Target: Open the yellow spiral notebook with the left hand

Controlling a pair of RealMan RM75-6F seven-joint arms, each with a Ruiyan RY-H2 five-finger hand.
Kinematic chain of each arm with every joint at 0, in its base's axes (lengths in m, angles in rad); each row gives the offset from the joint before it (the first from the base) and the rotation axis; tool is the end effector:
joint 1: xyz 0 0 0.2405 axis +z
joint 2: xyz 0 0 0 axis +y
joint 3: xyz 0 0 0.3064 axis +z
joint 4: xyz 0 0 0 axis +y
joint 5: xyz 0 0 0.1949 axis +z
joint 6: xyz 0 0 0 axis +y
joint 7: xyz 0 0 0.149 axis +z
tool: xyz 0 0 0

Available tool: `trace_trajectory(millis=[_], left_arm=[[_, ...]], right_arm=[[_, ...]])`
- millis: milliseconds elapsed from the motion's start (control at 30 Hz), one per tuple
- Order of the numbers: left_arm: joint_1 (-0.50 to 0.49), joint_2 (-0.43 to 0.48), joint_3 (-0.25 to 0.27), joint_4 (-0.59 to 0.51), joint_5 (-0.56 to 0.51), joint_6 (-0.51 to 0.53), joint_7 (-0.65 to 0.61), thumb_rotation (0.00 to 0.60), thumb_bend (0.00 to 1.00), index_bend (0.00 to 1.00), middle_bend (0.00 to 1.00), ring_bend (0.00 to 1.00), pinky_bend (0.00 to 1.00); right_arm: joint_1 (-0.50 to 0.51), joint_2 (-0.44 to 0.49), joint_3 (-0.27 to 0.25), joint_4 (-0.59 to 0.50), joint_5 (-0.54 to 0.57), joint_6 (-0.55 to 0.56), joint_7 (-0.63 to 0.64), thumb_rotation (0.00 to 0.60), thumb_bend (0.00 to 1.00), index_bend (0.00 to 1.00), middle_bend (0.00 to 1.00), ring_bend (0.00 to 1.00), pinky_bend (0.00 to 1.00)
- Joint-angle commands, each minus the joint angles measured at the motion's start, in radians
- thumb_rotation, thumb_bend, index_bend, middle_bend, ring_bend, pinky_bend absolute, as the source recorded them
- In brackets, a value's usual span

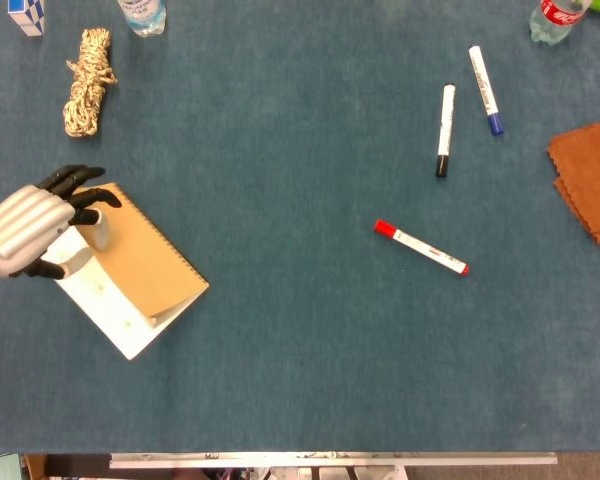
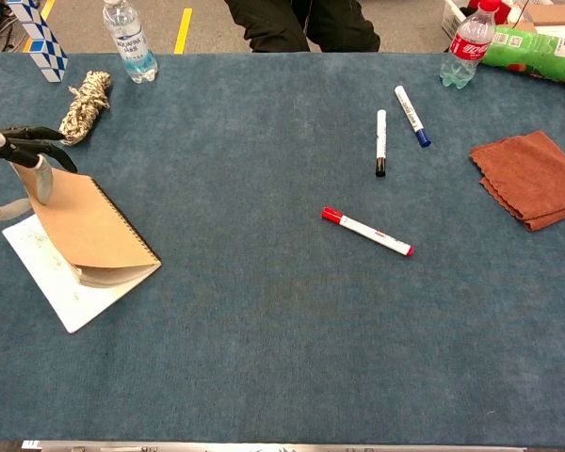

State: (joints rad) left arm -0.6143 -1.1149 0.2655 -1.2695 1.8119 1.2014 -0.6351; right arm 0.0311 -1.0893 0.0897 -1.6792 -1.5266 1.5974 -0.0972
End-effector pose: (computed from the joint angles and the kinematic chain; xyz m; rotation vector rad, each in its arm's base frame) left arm -0.3167 0.3033 0.1479 -2.1309 -1.1079 -0.8857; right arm -0.3355 -0.1758 0.2195 1.3108 -0.7682 0.9268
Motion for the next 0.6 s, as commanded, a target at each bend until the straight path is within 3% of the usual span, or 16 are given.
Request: trace_trajectory(millis=[33, 300, 600], left_arm=[[-0.045, 0.035, -0.006, -0.068, 0.035, -0.026, 0.052, 0.600, 0.43, 0.68, 0.24, 0.00, 0.03], [-0.196, 0.040, -0.053, -0.199, 0.074, -0.202, 0.151, 0.600, 0.43, 0.67, 0.22, 0.00, 0.03], [-0.329, 0.001, -0.123, -0.270, -0.015, -0.425, 0.187, 0.600, 0.44, 0.67, 0.22, 0.00, 0.03]], right_arm=[[-0.004, -0.006, -0.002, 0.007, -0.002, 0.004, 0.006, 0.600, 0.11, 0.32, 0.33, 0.24, 0.31], [-0.023, -0.021, -0.006, 0.049, 0.003, 0.023, 0.048, 0.600, 0.11, 0.32, 0.33, 0.24, 0.31], [-0.043, -0.023, -0.010, 0.094, 0.018, 0.029, 0.100, 0.600, 0.11, 0.32, 0.33, 0.24, 0.31]])
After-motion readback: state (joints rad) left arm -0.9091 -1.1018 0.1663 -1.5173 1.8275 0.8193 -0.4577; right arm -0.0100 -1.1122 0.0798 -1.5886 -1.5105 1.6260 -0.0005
